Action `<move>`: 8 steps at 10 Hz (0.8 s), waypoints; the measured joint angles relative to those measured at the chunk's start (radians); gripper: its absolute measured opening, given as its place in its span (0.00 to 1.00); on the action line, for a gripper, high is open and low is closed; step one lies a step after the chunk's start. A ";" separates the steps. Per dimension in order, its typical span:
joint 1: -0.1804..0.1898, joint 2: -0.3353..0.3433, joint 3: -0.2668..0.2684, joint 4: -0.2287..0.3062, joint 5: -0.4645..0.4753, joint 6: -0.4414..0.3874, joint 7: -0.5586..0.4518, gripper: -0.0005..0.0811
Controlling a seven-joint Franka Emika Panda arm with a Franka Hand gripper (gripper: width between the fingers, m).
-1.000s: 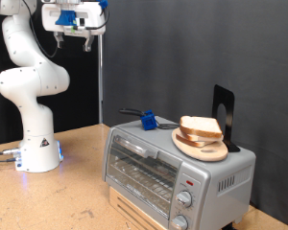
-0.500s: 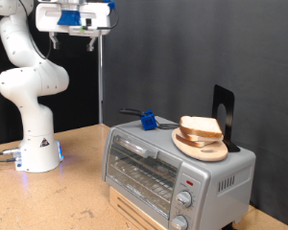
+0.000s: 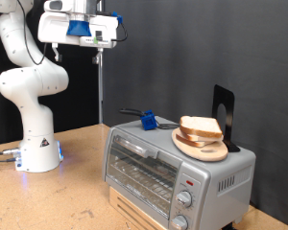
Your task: Make a piece of toast with the oven
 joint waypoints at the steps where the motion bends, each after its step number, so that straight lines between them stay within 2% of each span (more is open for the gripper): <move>1: 0.034 -0.030 -0.031 -0.015 0.041 0.013 -0.106 1.00; 3: 0.100 -0.057 -0.088 -0.069 0.066 0.118 -0.326 1.00; 4: 0.117 -0.038 -0.107 -0.098 0.037 0.234 -0.408 1.00; 5: 0.118 -0.015 -0.105 -0.121 0.009 0.327 -0.462 1.00; 6: 0.118 -0.019 -0.107 -0.117 0.032 0.294 -0.448 1.00; 8: 0.126 -0.032 -0.129 -0.117 0.146 0.262 -0.454 1.00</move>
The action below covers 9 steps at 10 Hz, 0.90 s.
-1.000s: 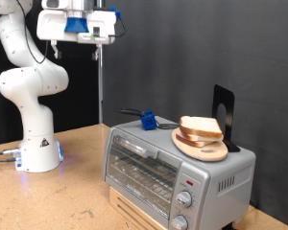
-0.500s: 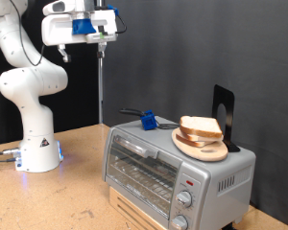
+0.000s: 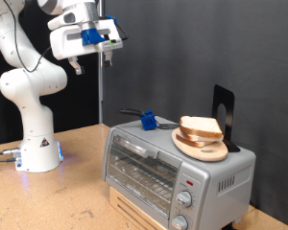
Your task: Make a piece of toast with the oven
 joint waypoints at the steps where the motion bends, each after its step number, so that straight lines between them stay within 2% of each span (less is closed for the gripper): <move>1: 0.000 0.008 -0.012 -0.001 0.044 0.012 0.024 1.00; 3: -0.003 0.077 -0.031 -0.001 0.074 0.105 0.071 1.00; 4: -0.021 0.121 -0.025 -0.001 0.048 0.170 0.121 1.00; 5: -0.060 0.167 0.012 0.007 0.025 0.213 0.175 1.00; 8: -0.025 0.152 -0.024 0.006 0.101 0.178 0.072 1.00; 9: -0.021 0.159 -0.030 0.004 0.109 0.179 0.067 1.00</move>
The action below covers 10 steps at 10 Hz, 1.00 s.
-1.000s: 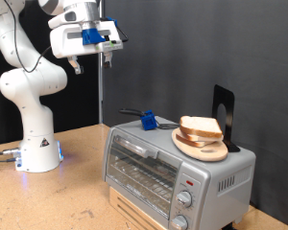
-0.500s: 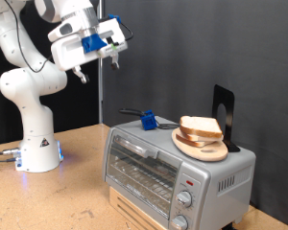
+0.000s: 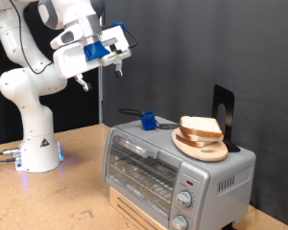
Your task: Make a piece of toast with the oven
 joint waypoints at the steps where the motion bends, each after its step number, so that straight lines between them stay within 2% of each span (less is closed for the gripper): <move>1: 0.000 0.019 -0.004 0.000 0.000 0.020 0.000 1.00; 4: -0.001 0.123 -0.006 0.004 -0.002 0.141 -0.010 1.00; 5: -0.001 0.161 -0.006 0.025 -0.002 0.154 -0.010 1.00; 8: 0.001 0.158 -0.008 0.009 0.015 0.135 -0.031 1.00; 10: 0.001 0.168 -0.007 -0.030 0.015 0.163 -0.031 1.00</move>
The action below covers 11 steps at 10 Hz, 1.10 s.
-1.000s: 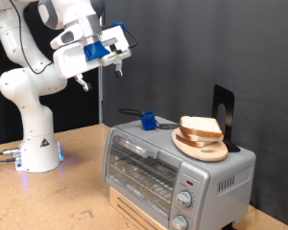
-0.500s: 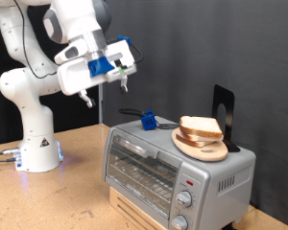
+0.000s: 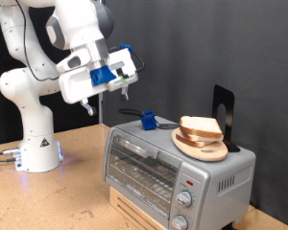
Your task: Make a piece of toast with the oven
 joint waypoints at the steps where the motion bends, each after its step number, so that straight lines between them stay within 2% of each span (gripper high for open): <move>1: -0.001 0.009 0.000 -0.020 0.000 0.027 0.001 1.00; 4: -0.003 0.066 0.000 -0.055 0.000 0.125 0.015 1.00; 7: -0.001 0.155 0.000 -0.050 0.016 0.221 0.021 1.00; 9: 0.020 0.192 -0.001 -0.044 0.089 0.257 -0.034 1.00; 11: 0.047 0.195 -0.001 -0.041 0.158 0.263 -0.088 1.00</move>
